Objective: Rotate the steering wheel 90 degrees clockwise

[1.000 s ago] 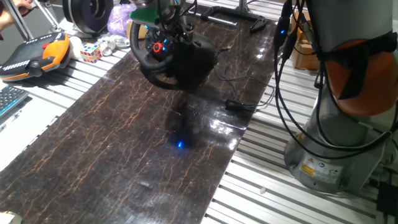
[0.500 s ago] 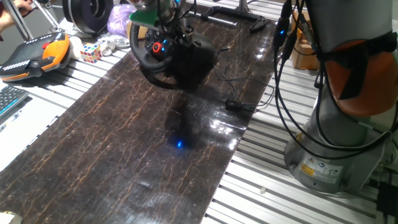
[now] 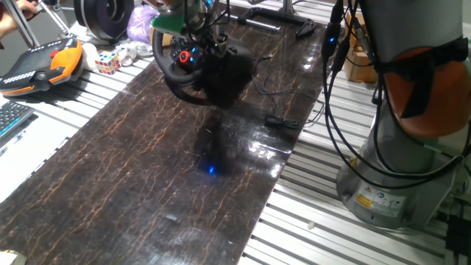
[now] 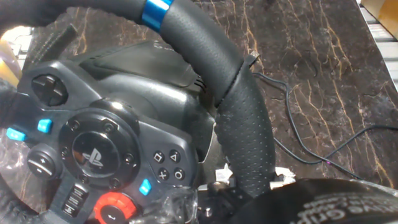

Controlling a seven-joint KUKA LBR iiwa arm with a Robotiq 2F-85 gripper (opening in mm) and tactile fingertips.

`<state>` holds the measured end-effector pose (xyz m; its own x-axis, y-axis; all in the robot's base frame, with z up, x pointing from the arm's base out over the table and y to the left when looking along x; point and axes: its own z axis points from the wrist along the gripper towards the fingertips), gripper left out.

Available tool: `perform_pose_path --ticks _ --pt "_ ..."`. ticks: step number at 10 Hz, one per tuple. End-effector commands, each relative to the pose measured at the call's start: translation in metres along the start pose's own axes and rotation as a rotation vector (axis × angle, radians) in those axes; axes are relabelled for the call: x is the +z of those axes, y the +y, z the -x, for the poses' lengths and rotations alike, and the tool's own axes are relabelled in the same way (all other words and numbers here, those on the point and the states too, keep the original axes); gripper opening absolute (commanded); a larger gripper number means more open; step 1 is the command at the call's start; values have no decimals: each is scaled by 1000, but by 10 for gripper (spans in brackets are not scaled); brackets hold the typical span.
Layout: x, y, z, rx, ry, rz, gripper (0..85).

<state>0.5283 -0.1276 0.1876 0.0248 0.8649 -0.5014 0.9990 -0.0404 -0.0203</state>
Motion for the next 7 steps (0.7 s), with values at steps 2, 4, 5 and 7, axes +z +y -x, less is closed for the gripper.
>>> perform_pose_path --ticks 2,4,5,7 --pt "-5 3 3 20 20 -3 10" --pt "-5 4 4 38 36 12 10" --pt "-4 3 4 42 33 24 10" --pt "0 2 0 53 31 30 10"
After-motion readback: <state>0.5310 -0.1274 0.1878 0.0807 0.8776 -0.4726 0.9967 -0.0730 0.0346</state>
